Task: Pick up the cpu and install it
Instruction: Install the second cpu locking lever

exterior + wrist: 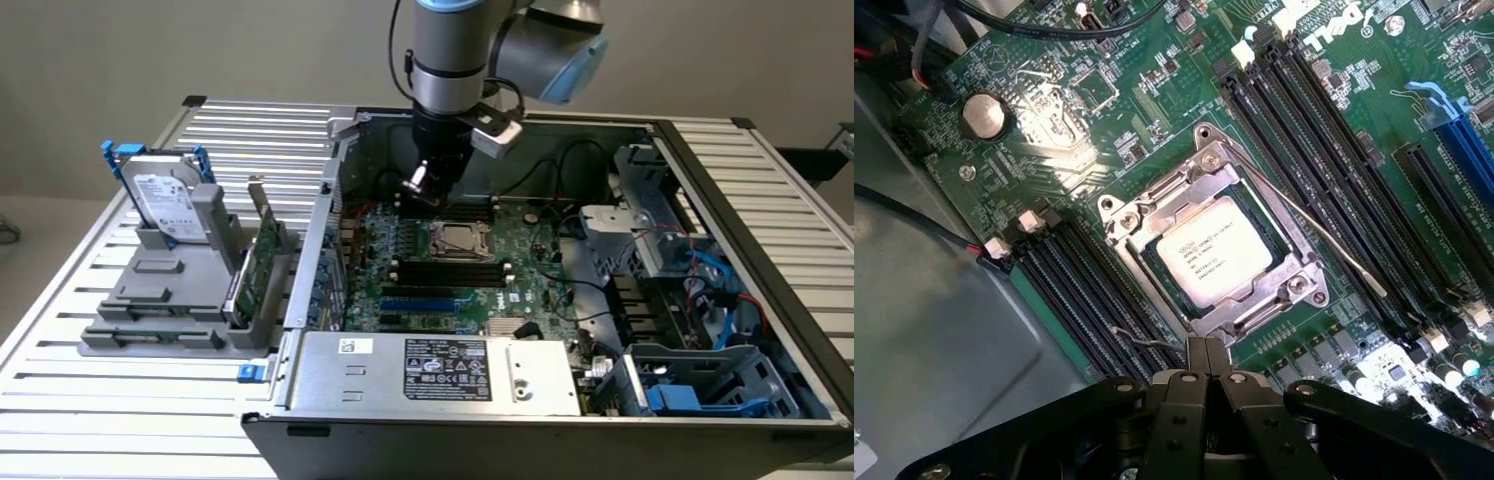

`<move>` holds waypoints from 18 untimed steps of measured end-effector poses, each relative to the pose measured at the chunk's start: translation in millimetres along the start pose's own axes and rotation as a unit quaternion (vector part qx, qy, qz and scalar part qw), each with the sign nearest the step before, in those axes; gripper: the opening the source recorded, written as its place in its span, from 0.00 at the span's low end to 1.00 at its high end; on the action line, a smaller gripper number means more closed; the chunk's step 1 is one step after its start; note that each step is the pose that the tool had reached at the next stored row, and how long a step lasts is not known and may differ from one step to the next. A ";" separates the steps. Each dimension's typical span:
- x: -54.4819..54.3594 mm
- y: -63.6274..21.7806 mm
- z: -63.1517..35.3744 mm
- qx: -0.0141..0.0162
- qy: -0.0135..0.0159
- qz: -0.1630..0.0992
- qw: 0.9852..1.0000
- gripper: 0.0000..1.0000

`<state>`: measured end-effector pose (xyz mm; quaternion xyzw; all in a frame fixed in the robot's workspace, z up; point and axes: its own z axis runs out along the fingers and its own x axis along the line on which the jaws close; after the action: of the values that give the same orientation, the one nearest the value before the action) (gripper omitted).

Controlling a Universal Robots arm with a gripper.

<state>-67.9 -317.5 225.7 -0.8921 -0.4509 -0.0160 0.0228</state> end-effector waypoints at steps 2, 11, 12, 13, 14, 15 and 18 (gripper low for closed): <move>-0.2 -0.2 -0.4 0.002 0.001 -0.002 1.000 0.11; 2.2 -1.7 -0.2 0.014 0.016 -0.009 1.000 0.11; 2.9 -1.9 -0.2 0.015 0.017 -0.009 1.000 0.11; 3.5 -1.6 -0.2 0.015 0.018 -0.009 1.000 0.11; 4.0 -1.2 -0.1 0.016 0.018 -0.009 1.000 0.11; 4.5 -0.7 0.0 0.016 0.018 -0.009 1.000 0.11; 5.9 1.1 0.5 0.016 0.019 -0.009 1.000 0.11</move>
<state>-63.5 -313.3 225.4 -0.8870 -0.4589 -0.0257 0.0450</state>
